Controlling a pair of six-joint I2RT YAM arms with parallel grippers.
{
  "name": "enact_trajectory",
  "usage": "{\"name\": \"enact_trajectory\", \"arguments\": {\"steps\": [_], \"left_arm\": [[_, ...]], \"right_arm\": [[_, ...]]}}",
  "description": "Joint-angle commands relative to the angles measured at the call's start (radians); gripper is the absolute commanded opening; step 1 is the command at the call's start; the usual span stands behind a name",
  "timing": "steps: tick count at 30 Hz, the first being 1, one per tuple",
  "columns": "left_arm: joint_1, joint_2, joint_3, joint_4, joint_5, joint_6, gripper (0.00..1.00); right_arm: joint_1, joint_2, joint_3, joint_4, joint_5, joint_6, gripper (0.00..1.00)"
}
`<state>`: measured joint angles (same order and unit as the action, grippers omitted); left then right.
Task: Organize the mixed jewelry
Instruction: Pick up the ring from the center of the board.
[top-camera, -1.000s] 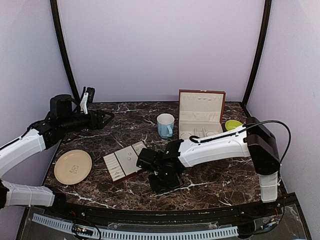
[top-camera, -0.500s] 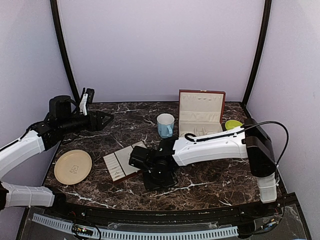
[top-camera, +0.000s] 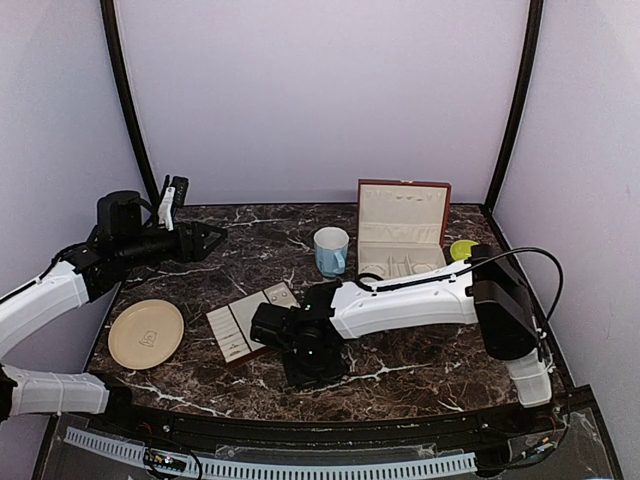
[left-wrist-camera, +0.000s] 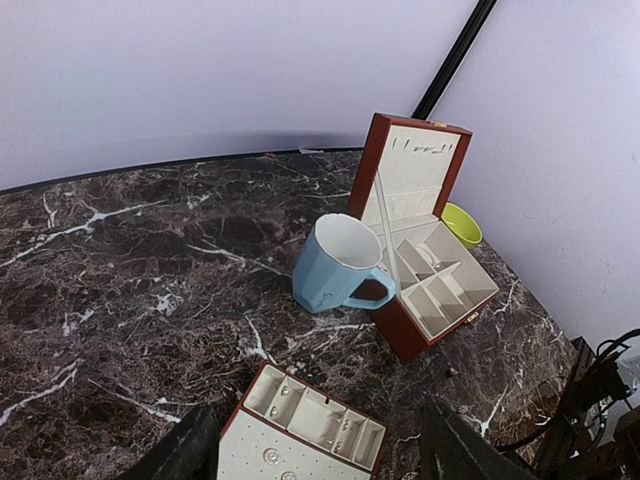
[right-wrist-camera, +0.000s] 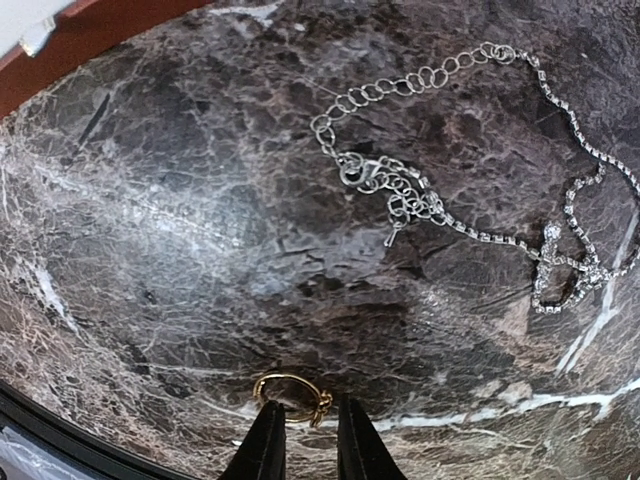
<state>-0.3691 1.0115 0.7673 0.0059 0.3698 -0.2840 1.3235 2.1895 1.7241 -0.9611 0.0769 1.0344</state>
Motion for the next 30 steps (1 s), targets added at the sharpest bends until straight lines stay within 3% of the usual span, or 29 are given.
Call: {"name": "enact_trajectory", "arguments": {"steps": [1, 8, 21, 30], "left_arm": [[0.004, -0.030, -0.017, 0.007, 0.011, 0.005, 0.71], [0.004, -0.039, -0.016, 0.006, 0.006, 0.008, 0.71], [0.004, -0.046, -0.023, 0.006, -0.005, 0.013, 0.71], [0.003, -0.036, -0.084, 0.073, 0.044, -0.071, 0.70]], "right_arm": [[0.017, 0.028, 0.039, -0.051, 0.028, 0.015, 0.19], [0.018, 0.046, 0.038, -0.067, 0.032, 0.020, 0.16], [0.017, 0.071, 0.038, -0.057, 0.069, 0.006, 0.00], [-0.019, -0.112, -0.113, 0.130, 0.176, 0.000, 0.00]]}}
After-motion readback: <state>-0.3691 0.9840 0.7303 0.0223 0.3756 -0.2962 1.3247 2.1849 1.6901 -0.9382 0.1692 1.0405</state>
